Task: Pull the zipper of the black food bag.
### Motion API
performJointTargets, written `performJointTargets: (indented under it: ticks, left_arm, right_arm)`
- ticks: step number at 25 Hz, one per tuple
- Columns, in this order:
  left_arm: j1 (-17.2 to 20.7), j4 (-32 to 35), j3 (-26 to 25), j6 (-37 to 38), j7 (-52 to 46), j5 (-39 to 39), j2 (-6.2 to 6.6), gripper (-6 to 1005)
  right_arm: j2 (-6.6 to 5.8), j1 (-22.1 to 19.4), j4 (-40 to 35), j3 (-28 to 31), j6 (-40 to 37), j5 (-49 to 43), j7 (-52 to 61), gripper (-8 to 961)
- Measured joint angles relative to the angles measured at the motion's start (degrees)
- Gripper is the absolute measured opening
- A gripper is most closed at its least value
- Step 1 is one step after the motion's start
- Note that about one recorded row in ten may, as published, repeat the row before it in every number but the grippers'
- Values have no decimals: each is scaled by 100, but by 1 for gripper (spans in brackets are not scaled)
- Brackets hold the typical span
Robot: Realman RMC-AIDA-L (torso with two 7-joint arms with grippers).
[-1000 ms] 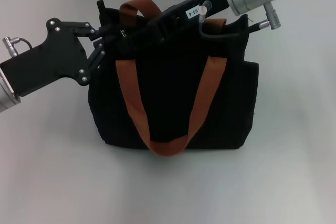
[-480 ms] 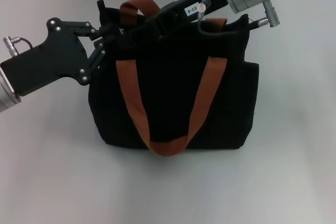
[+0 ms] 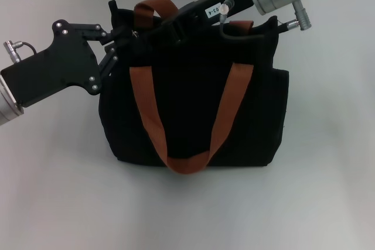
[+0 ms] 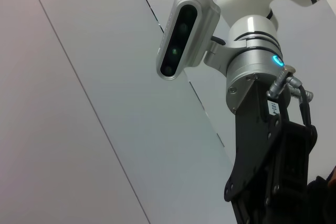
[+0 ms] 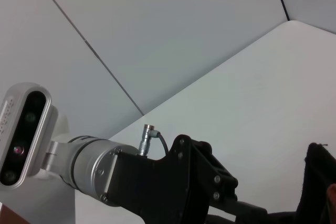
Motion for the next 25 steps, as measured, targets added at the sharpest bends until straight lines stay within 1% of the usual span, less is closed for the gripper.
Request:
performJointTargets:
  ticks: [25]
  left_arm:
    - [22, 0, 2, 6, 0, 1, -2, 68]
  right_arm:
    - [0, -46, -131, -44, -17, 8, -5, 88]
